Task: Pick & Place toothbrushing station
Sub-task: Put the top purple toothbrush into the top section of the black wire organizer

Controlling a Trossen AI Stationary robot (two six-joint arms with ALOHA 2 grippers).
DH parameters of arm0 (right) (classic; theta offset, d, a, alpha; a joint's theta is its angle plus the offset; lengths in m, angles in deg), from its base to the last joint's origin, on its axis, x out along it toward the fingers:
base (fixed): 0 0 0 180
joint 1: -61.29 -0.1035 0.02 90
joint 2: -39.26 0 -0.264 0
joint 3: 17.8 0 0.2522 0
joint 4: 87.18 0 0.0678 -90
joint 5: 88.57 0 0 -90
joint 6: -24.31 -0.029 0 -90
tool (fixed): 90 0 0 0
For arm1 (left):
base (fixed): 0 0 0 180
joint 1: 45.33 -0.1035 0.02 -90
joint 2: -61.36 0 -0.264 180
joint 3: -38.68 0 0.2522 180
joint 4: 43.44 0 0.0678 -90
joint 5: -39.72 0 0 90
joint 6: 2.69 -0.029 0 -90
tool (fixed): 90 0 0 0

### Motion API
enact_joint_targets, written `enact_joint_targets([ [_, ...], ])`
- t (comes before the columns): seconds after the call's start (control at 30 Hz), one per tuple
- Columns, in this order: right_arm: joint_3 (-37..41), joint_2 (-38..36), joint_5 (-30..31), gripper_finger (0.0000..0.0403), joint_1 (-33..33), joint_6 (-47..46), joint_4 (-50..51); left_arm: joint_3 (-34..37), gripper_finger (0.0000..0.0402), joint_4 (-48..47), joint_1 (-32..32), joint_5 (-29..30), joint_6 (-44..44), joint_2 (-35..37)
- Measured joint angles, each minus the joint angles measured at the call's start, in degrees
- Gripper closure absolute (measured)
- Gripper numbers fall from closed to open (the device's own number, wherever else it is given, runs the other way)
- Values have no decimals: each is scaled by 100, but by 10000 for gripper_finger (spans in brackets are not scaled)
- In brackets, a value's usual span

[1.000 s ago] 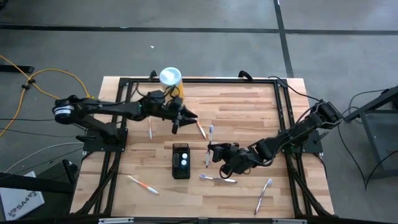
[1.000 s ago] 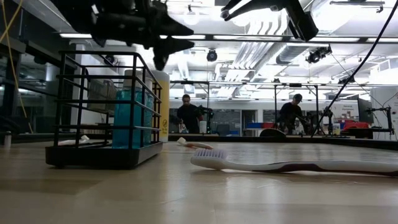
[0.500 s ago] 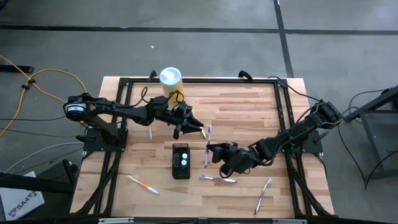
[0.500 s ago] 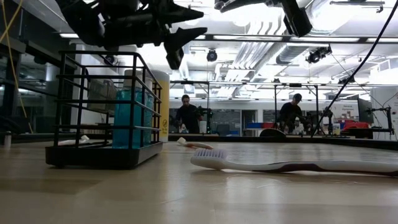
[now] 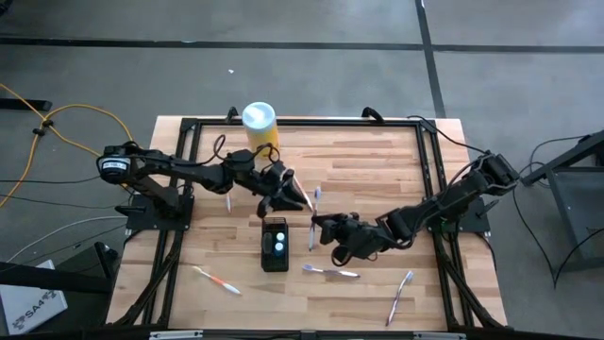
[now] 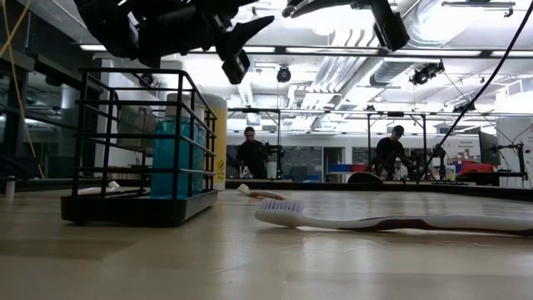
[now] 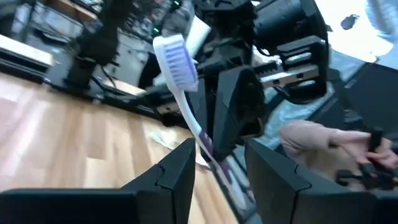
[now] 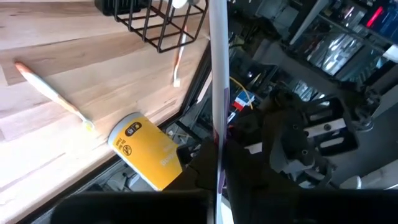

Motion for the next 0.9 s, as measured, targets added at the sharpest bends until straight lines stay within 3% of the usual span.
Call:
enact_joint_targets([
  [0.13,1,0,-1,398,-33,16,-92,-153,266,-289,-174,-533,28,0],
  [0.27,0,0,19,398,-80,16,-87,-685,266,-1322,-395,-1047,-265,0],
  [0.43,1,0,142,398,-94,6,-89,-1315,266,-2545,-425,-1037,-1263,2],
  [0.57,0,0,331,398,-92,14,-87,-1344,266,-2639,-333,-943,-1596,2],
  [0.9,2,0,140,398,-119,162,-246,-1344,266,-2636,-312,-923,-1681,2],
])
